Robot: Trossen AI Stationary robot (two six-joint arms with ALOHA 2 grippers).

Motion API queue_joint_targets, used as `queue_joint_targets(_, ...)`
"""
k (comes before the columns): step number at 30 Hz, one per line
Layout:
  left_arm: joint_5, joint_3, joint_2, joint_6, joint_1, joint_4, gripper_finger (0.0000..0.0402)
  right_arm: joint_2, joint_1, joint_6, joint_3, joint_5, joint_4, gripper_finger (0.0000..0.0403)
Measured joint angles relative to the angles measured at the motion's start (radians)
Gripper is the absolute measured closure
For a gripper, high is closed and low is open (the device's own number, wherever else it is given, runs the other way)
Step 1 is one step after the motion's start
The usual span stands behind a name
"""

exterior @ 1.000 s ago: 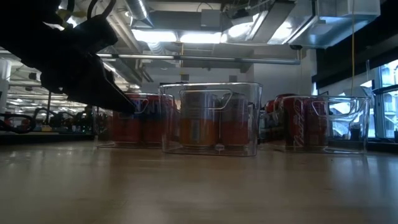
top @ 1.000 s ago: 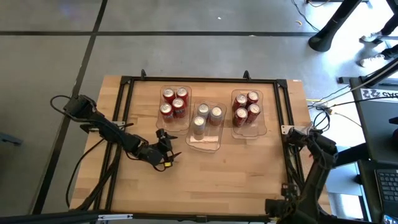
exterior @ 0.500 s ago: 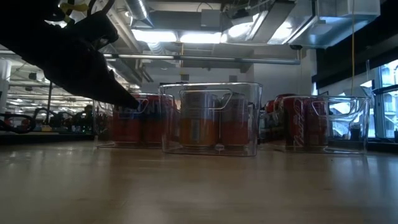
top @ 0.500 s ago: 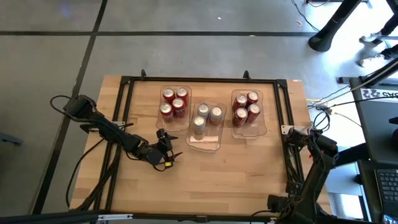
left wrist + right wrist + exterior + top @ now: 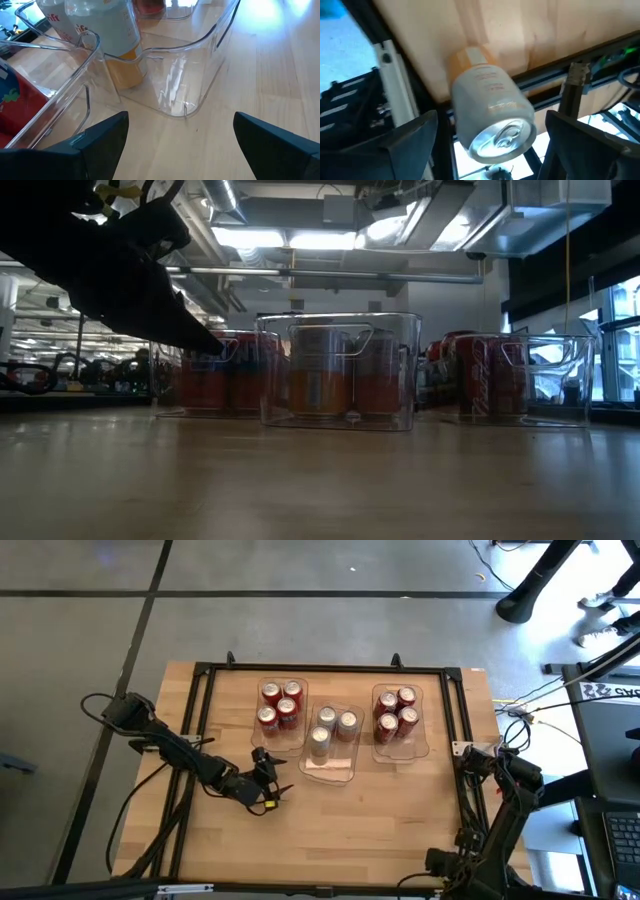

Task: Sort soda cans
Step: Put the yellow white soda can into the center transparent bin

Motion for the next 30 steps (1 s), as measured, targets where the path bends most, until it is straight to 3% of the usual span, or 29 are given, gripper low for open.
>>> queue_joint_targets(14,0.0,0.0,0.0,0.0,0.0,0.0,0.0054,0.0,0.023,-0.056,-0.129,-0.111,0.054,0.0033)
queue_joint_targets(26,0.0,0.0,0.0,0.0,0.0,0.0,0.0054,-0.001,0.051,-0.072,-0.212,-0.101,0.206,0.0034)
queue_joint_targets(30,0.0,0.0,0.0,-0.003,0.0,0.0,0.0054,-0.001,0.051,-0.068,-0.22,-0.103,0.217,0.0054)
